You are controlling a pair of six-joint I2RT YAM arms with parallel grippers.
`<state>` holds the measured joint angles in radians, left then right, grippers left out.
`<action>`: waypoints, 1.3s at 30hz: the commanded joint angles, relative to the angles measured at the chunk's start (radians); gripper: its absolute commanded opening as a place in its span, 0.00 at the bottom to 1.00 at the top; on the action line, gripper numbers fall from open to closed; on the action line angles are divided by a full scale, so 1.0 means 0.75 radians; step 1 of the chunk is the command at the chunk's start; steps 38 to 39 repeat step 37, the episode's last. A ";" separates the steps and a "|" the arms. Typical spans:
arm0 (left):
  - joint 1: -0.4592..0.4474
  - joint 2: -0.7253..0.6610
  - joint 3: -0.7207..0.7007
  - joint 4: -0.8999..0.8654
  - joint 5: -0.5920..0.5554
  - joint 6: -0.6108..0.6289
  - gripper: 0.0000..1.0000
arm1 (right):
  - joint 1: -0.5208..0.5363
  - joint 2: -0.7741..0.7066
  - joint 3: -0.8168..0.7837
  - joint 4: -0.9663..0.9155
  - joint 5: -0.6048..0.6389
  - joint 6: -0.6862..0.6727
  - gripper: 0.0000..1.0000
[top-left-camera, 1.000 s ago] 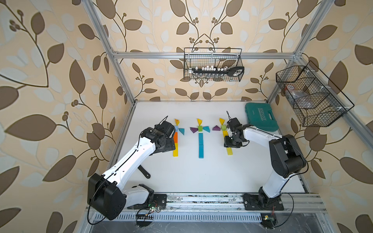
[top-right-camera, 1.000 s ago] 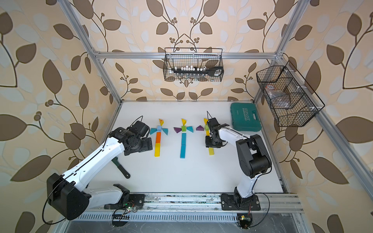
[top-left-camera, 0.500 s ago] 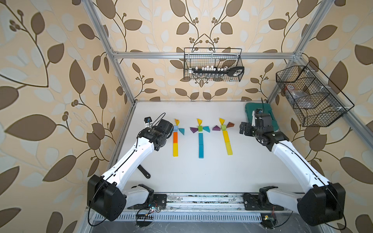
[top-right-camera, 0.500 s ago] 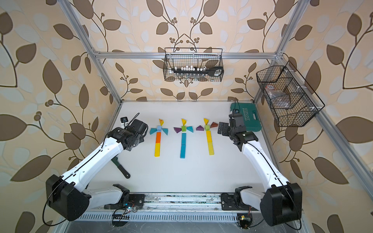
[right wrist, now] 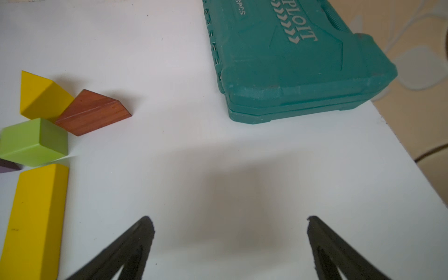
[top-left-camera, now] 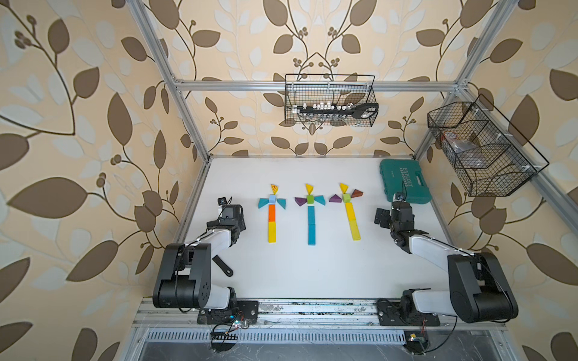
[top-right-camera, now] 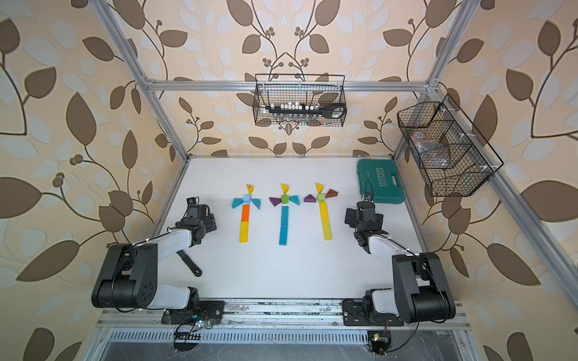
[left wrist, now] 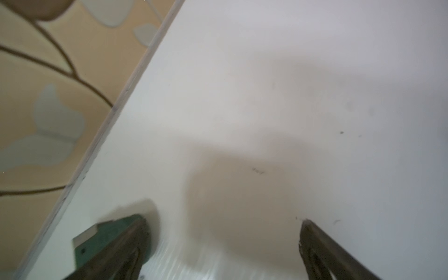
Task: Assemble a small pinwheel with building blocks
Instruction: Reset both arms
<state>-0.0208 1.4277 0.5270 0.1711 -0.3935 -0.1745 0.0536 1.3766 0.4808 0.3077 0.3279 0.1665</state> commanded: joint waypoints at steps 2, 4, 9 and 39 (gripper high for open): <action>0.140 0.107 -0.114 0.663 0.456 0.134 0.99 | -0.003 0.027 -0.048 0.364 -0.069 -0.139 1.00; 0.190 0.067 -0.117 0.589 0.548 0.102 0.99 | -0.024 0.213 -0.176 0.802 -0.140 -0.171 1.00; 0.174 0.105 -0.151 0.703 0.604 0.151 0.99 | -0.035 0.174 -0.151 0.697 -0.194 -0.169 1.00; 0.173 0.089 -0.167 0.715 0.601 0.152 0.99 | -0.039 0.166 -0.161 0.703 -0.201 -0.167 1.00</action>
